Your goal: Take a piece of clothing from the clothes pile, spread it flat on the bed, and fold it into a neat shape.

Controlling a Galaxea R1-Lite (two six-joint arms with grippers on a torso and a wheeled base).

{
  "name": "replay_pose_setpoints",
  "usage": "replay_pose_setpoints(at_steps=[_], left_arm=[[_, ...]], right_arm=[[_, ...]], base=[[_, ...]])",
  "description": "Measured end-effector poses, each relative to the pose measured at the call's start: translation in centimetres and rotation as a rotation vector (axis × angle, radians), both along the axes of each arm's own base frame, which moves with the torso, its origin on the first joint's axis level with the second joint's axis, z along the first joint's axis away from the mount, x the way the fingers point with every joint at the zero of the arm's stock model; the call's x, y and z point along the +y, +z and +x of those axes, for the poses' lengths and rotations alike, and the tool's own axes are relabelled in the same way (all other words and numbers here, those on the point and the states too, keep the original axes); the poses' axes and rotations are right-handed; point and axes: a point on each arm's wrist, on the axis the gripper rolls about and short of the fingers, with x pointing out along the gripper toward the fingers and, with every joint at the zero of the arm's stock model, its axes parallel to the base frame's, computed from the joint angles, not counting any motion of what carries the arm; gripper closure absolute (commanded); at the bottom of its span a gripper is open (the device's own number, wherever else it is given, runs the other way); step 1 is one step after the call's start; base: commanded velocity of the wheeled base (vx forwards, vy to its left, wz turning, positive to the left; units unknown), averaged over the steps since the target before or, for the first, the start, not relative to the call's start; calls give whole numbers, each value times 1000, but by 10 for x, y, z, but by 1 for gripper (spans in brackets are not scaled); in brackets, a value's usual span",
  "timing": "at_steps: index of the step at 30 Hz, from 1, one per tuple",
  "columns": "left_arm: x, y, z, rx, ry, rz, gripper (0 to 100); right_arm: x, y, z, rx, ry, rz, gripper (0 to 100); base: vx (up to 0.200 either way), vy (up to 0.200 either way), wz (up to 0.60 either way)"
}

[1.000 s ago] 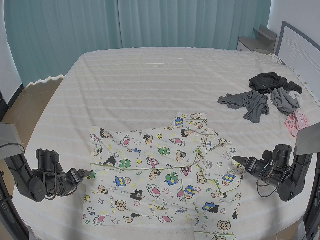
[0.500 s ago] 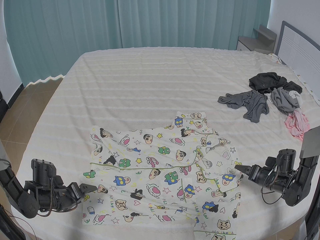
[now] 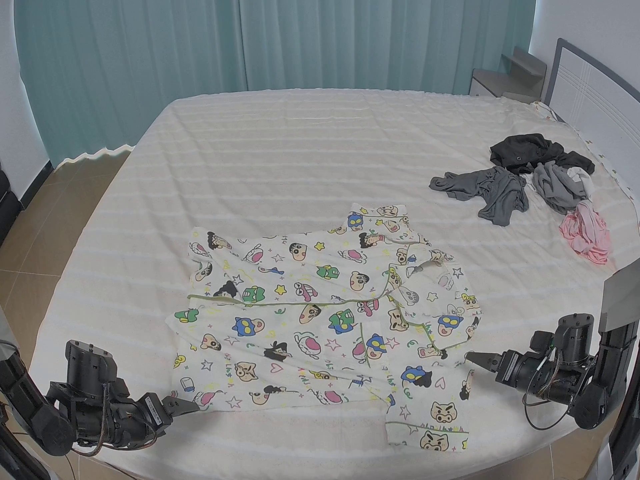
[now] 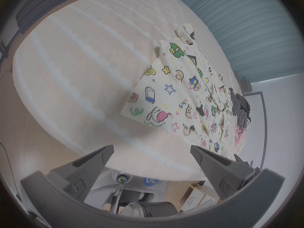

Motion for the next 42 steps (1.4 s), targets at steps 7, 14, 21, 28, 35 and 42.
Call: replay_pose_setpoints(at_steps=[7,14,21,28,35,42], left_arm=[[0,2,2,-13,6,3,0],[-7,5,31,-55,145,27,0],[-24,-3,62,-81,184,85,0],[-37,-17,83,-50,181,132,0],[-43,-21,97,-4,191,136,0],[-47,-24,111,-23,225,146,0]], right_arm=[[7,-2,-2,9,30,-3,0],[10,-4,-2,18,34,-8,0],[10,-5,-2,23,37,-6,0],[10,-5,-2,25,38,-7,0],[10,-6,-2,27,37,-7,0],[10,-6,-2,27,36,-6,0]], base=[[0,0,0],[0,0,0],[0,0,0],[0,0,0],[0,0,0],[0,0,0]])
